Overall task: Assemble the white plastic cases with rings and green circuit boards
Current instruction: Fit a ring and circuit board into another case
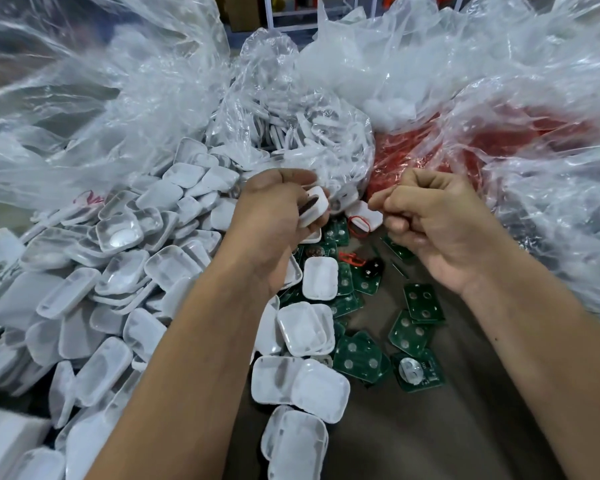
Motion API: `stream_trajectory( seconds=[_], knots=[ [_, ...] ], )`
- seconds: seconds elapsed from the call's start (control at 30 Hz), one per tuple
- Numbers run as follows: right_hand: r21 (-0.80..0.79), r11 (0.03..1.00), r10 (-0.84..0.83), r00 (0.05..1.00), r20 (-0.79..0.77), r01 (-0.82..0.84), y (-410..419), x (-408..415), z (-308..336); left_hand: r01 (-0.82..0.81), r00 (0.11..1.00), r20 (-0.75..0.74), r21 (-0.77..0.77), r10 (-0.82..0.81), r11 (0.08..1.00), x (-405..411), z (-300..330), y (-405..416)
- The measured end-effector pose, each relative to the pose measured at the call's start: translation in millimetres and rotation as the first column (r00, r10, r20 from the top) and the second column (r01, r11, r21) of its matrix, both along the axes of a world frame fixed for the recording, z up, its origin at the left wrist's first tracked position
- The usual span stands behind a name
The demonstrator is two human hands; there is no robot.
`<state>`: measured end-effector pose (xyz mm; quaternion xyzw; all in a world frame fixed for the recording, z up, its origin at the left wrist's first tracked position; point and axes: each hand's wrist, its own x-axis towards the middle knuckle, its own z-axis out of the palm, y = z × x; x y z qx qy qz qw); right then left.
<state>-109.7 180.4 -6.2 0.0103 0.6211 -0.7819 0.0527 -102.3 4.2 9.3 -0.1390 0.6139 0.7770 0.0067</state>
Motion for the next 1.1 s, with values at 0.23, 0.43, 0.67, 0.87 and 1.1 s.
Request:
stream_trajectory(
  seconds=[0.23,0.43,0.67,0.87,1.1],
  knots=[
    [-0.08,0.987,0.142,0.989,0.043,-0.138,3,-1,-1,-0.005,0.999,-0.033,-0.054,0.003,0.999,2,-5,2],
    [-0.175,0.966,0.2,0.979,0.032,-0.191,0,-3,-4,-0.001,1.0,-0.002,-0.018,0.001,1.0,4,-3,1],
    [0.132,0.991,0.029,0.963,-0.269,0.007,-7,-3,-13,-0.03,0.998,-0.051,-0.061,0.027,0.998,1,-8,0],
    [0.151,0.986,0.007,0.884,-0.467,0.072,-11,-3,-14,0.013,0.996,-0.085,-0.1,-0.022,0.995,-1,-13,-1],
    [0.251,0.952,0.002,0.818,-0.575,0.174,-14,1,-16,0.029,0.993,-0.108,-0.084,-0.038,0.996,0,-13,-1]
  ],
)
